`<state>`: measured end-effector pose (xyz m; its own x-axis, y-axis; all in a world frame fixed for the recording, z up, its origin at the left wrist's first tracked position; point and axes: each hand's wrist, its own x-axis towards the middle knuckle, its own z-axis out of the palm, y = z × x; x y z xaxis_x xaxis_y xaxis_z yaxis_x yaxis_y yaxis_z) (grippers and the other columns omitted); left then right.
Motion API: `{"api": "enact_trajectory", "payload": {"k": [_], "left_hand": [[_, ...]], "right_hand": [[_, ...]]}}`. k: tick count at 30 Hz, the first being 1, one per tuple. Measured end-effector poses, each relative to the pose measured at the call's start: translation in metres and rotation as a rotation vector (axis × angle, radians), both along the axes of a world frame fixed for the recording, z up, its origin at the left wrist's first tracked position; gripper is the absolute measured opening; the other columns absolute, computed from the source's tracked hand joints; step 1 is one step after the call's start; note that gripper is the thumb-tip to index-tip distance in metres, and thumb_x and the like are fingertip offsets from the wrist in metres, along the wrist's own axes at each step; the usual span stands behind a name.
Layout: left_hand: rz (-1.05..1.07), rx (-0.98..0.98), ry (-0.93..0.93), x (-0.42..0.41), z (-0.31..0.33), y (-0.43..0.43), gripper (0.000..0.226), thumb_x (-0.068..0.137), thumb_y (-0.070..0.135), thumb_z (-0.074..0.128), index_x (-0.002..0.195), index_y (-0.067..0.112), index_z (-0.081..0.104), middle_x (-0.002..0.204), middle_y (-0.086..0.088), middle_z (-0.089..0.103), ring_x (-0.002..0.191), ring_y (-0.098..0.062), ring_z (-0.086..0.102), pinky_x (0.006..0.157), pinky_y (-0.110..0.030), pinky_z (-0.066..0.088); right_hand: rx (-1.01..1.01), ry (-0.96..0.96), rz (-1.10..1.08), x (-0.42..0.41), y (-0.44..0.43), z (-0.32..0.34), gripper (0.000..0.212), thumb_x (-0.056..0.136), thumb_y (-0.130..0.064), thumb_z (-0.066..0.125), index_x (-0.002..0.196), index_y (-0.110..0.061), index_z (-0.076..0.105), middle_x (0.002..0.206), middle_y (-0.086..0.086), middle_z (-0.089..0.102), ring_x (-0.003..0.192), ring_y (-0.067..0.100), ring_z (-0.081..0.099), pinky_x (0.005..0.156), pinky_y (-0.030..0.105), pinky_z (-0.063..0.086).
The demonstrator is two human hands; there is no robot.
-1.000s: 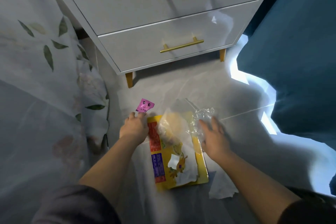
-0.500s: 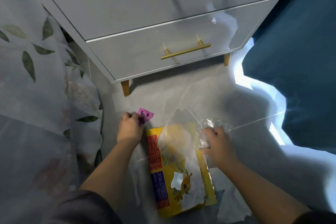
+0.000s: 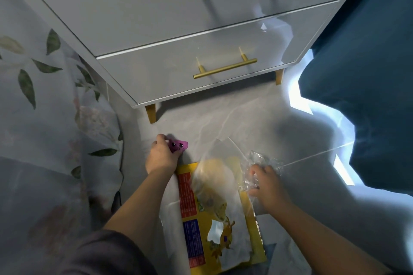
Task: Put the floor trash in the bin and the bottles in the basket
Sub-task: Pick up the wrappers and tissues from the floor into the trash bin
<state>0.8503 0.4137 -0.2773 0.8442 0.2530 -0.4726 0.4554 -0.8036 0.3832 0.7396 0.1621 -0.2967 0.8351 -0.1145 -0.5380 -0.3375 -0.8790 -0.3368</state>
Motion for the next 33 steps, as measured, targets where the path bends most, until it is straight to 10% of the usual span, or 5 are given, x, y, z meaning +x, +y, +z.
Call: {"api": "enact_trajectory", "payload": {"k": [11,15,18,23,33], "left_hand": [[0.055,0.028,0.022,0.007,-0.005,0.003,0.021,0.088,0.023,0.064,0.099,0.005,0.064,0.102,-0.012,0.061,0.085,-0.027,0.056,0.068,-0.033,0.045],[0.097,-0.334,-0.209,0.002,0.022,-0.005,0.010,0.084,0.013,0.069,0.084,0.010,0.060,0.077,-0.004,0.060,0.072,-0.018,0.053,0.063,-0.028,0.042],[0.086,-0.558,-0.017,-0.009,0.032,-0.019,0.018,0.082,0.013,0.072,0.069,0.014,0.060,0.069,-0.003,0.060,0.070,-0.019,0.054,0.063,-0.027,0.045],[-0.122,-0.322,0.241,-0.034,0.030,-0.047,0.013,0.081,0.024,0.073,0.085,0.013,0.067,0.081,-0.002,0.061,0.078,-0.017,0.056,0.064,-0.025,0.043],[-0.251,-0.211,0.022,-0.059,0.035,-0.063,0.011,0.077,0.016,0.076,0.075,0.006,0.072,0.087,-0.006,0.063,0.077,-0.022,0.063,0.072,-0.031,0.052]], "right_hand": [[0.004,-0.002,0.009,0.001,-0.003,-0.006,0.033,0.080,-0.017,0.070,0.099,-0.027,0.044,0.113,0.002,0.046,0.094,0.015,0.051,0.077,0.023,0.048],[-0.006,0.008,0.030,0.003,-0.003,-0.004,0.033,0.081,-0.017,0.069,0.103,-0.025,0.047,0.114,0.001,0.045,0.089,0.013,0.049,0.070,0.020,0.041],[-0.013,0.014,0.034,0.002,-0.002,0.001,0.030,0.084,-0.015,0.067,0.108,-0.022,0.049,0.115,0.001,0.045,0.087,0.013,0.045,0.071,0.020,0.038],[-0.054,0.069,0.063,-0.007,0.002,0.017,0.020,0.086,0.002,0.048,0.088,-0.018,0.045,0.095,0.001,0.048,0.082,0.013,0.045,0.058,0.018,0.032],[-0.195,-0.118,-0.044,-0.026,-0.007,0.026,0.024,0.085,-0.012,0.060,0.108,-0.018,0.054,0.117,0.003,0.050,0.103,0.022,0.054,0.081,0.027,0.046]]}}
